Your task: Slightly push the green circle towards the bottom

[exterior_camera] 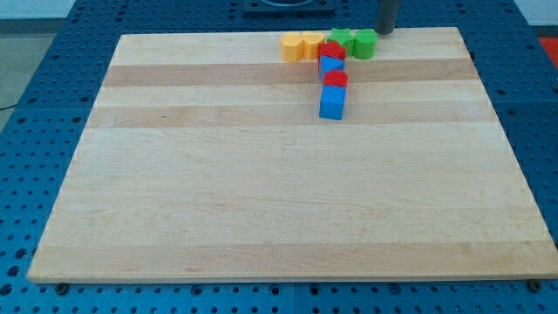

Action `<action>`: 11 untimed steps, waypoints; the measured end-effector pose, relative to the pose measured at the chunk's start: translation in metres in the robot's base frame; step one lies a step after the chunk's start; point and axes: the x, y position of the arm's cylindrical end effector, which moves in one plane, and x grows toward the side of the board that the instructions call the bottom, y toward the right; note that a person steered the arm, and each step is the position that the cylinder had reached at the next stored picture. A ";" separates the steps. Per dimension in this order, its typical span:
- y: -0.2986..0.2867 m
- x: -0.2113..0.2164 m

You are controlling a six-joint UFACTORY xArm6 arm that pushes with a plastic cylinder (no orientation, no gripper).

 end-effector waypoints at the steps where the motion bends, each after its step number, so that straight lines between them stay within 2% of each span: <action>1: 0.000 0.000; 4: -0.022 0.001; 6: -0.066 0.001; 11: -0.035 0.013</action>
